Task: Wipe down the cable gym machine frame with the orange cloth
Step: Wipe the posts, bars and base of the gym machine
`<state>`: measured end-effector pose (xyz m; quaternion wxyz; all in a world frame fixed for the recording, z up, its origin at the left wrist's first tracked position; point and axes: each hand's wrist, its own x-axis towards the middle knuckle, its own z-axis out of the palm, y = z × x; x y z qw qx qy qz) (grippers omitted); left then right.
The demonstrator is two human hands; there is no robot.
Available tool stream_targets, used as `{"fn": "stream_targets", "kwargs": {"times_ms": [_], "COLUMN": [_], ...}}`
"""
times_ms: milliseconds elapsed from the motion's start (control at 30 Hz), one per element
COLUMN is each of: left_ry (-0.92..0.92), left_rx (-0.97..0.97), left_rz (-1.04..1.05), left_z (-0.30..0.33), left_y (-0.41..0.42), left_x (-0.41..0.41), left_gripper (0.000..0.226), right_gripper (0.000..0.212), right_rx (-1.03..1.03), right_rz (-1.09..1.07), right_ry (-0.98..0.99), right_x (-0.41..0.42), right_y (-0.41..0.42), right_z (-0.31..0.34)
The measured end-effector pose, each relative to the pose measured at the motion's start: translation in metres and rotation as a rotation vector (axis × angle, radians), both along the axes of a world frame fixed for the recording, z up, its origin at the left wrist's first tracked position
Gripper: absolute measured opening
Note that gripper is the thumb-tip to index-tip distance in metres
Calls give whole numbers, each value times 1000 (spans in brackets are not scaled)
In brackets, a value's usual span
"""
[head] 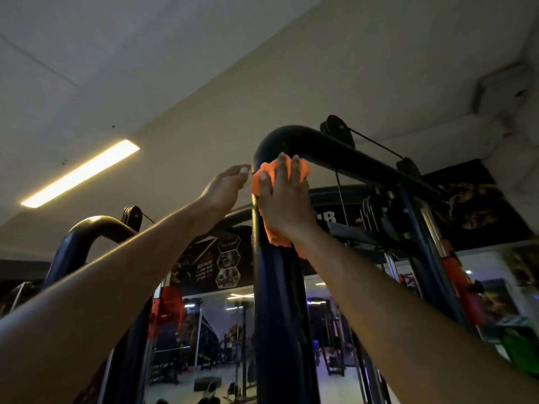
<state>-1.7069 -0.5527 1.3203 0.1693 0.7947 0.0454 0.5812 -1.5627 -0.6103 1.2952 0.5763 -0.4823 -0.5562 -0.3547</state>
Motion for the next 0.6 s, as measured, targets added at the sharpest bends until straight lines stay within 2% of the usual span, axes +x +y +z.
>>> {"fn": "stream_targets", "kwargs": {"times_ms": [200,300,367,433,600], "left_ry": [-24,-22,-6,-4,-17], "left_rx": [-139,-187,-207,-208,-227], "left_rz": [-258,-322,-332,-305,-272], "left_z": [8,6,4,3,-1], "left_y": [-6,-5,-5,-8,-23], "left_x": [8,7,4,0,3], "left_gripper": [36,32,37,39,30], "right_gripper": [72,73,73,73,79], "right_rx": [22,16,16,14,12], "right_rz": [-221,-76,38,40,49], "right_ry": [-2,12,36,6,-75], "right_x": [11,9,5,3,12], "right_y": [4,5,2,2,2], "right_z": [-71,-36,-3,8,-69]}}
